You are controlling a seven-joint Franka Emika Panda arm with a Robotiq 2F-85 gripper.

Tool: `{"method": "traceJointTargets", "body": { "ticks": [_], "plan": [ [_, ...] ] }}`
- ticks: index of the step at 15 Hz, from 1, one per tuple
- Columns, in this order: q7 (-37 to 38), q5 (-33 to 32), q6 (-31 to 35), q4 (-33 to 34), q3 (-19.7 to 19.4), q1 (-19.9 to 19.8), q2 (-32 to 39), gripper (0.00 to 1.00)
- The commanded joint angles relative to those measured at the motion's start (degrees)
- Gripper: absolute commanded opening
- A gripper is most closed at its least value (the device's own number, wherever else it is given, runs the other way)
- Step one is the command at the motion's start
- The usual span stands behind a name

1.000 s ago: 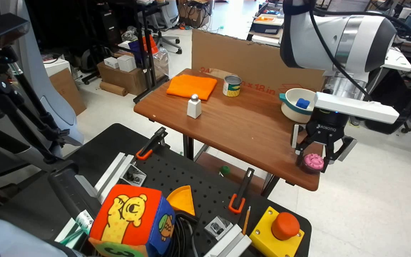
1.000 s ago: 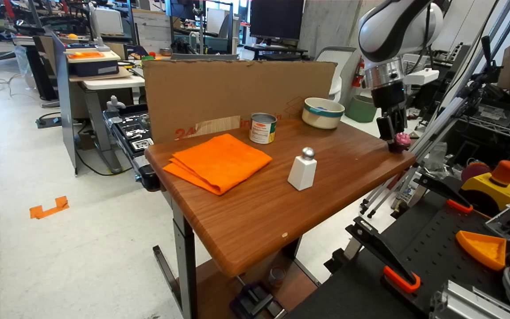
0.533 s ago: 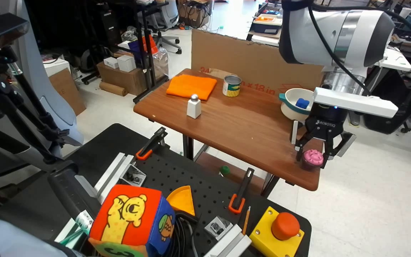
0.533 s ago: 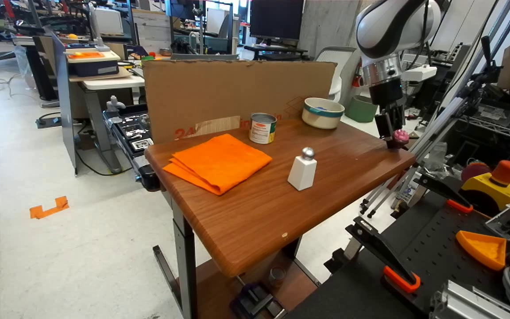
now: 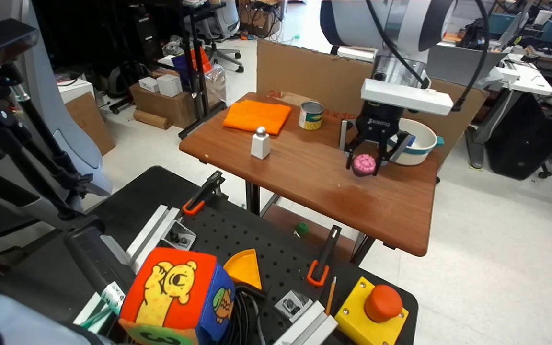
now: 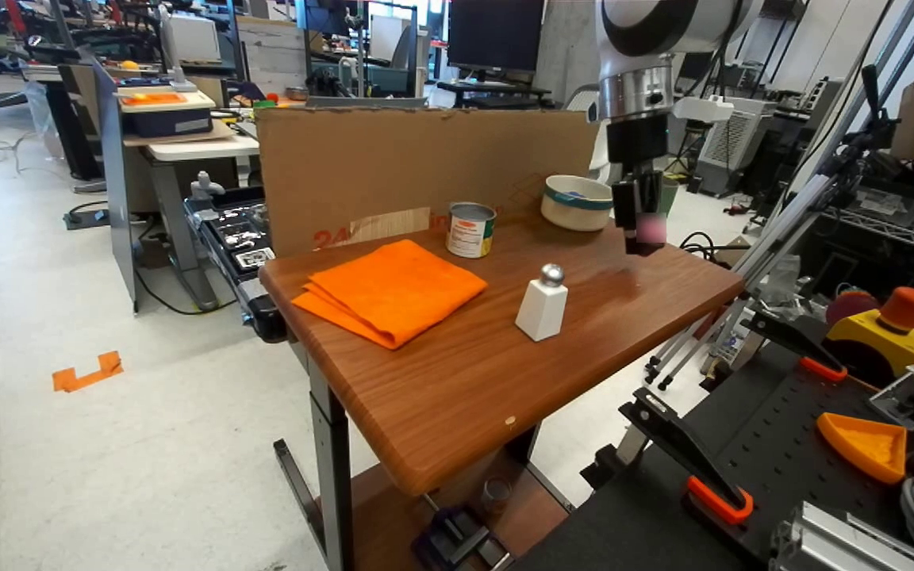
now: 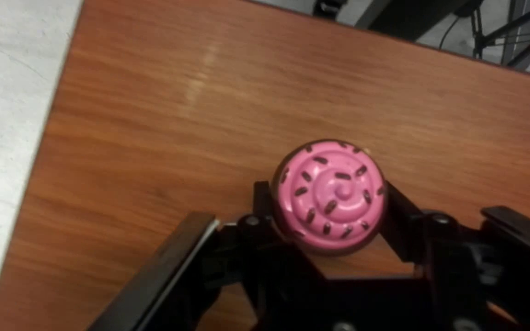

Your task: Move the red object to the left

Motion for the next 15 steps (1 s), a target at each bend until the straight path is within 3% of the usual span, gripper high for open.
{"method": "traceJointTargets", "body": {
  "ticks": [1, 5, 10, 11, 12, 15],
  "plan": [
    [0.7, 3.4, 8.7, -5.1, 3.1, 2.1, -1.8, 0.32],
    [4.7, 2.7, 14.1, -6.4, 4.3, 6.7, 0.3, 0.32],
    [8.3, 1.5, 14.6, -5.8, 3.4, 10.1, 1.1, 0.32],
    [8.7, 1.5, 14.6, -5.8, 3.2, 10.4, 1.0, 0.41],
    [8.7, 1.5, 14.6, -6.2, 3.2, 10.3, 0.7, 0.82],
    [6.9, 1.8, 15.4, -9.2, 3.6, 9.3, -1.7, 0.96]
  ]
}}
